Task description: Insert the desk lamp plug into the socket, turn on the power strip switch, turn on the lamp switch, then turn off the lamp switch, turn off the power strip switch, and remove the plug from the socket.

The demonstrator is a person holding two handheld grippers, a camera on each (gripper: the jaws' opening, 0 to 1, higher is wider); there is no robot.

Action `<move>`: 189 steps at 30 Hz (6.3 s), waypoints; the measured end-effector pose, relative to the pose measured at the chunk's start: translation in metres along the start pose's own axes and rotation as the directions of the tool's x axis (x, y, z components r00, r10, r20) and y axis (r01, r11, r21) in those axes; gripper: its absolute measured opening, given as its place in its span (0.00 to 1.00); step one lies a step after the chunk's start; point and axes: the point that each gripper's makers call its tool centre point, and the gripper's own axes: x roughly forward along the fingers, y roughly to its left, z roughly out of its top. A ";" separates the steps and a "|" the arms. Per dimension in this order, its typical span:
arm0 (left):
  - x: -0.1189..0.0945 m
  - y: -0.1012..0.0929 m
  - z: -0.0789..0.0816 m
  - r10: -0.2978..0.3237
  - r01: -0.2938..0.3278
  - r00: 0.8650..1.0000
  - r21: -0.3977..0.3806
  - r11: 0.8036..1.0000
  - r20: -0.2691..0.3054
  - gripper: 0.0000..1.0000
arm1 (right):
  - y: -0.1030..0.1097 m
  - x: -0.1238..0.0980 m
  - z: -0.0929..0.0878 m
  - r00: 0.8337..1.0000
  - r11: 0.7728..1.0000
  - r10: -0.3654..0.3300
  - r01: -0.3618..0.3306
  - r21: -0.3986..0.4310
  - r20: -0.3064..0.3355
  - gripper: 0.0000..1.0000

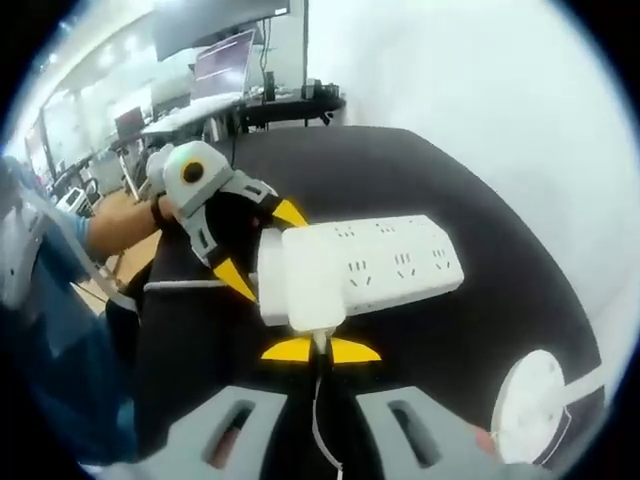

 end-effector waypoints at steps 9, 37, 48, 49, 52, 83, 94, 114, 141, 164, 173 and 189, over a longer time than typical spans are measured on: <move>0.001 0.000 0.000 0.000 0.000 1.000 0.001 1.000 0.001 0.41 | -0.001 -0.003 0.001 1.000 1.000 -0.007 0.008 -0.021 0.021 0.05; 0.005 -0.001 0.002 0.002 -0.002 1.000 -0.002 1.000 0.003 0.41 | -0.001 0.000 0.000 0.993 0.998 0.027 -0.034 0.060 0.112 0.06; 0.005 -0.003 0.003 0.003 -0.003 1.000 -0.005 1.000 0.003 0.41 | 0.000 0.000 -0.001 0.997 1.000 0.008 -0.009 0.008 0.078 0.06; 0.005 -0.003 0.003 0.003 -0.003 1.000 -0.005 1.000 0.003 0.41 | 0.000 0.000 -0.001 0.997 1.000 0.009 -0.010 0.011 0.082 0.06; 0.005 -0.002 0.002 0.003 -0.003 1.000 -0.005 1.000 0.003 0.41 | 0.000 0.000 -0.001 0.996 1.000 0.009 -0.010 0.008 0.087 0.06; 0.004 -0.003 0.003 0.003 -0.003 1.000 -0.001 1.000 0.002 0.41 | -0.001 -0.002 0.002 0.996 1.000 -0.003 0.003 0.002 0.085 0.05; 0.004 -0.003 0.003 0.006 -0.006 1.000 -0.005 1.000 0.001 0.41 | -0.001 -0.004 0.009 0.999 1.000 -0.011 0.012 -0.024 0.043 0.05; 0.004 -0.004 0.003 0.002 -0.002 1.000 0.000 1.000 0.004 0.41 | -0.004 0.003 -0.017 0.986 0.993 0.013 -0.033 0.118 0.167 0.05; 0.003 -0.001 0.001 0.000 0.000 1.000 -0.001 1.000 0.001 0.41 | -0.001 -0.005 0.001 0.997 0.999 0.010 -0.014 0.043 0.076 0.05; 0.003 -0.001 0.001 0.003 -0.003 1.000 -0.001 1.000 0.005 0.41 | -0.003 -0.006 0.004 0.991 0.996 0.011 -0.022 0.082 0.130 0.06; 0.002 -0.001 0.001 0.006 -0.006 1.000 0.004 1.000 0.004 0.41 | -0.002 -0.009 0.013 0.991 0.998 0.024 -0.031 0.048 0.130 0.05; 0.002 -0.002 0.001 0.003 -0.003 1.000 0.006 1.000 0.003 0.41 | -0.001 -0.001 -0.015 0.982 0.992 0.040 -0.061 0.107 0.185 0.06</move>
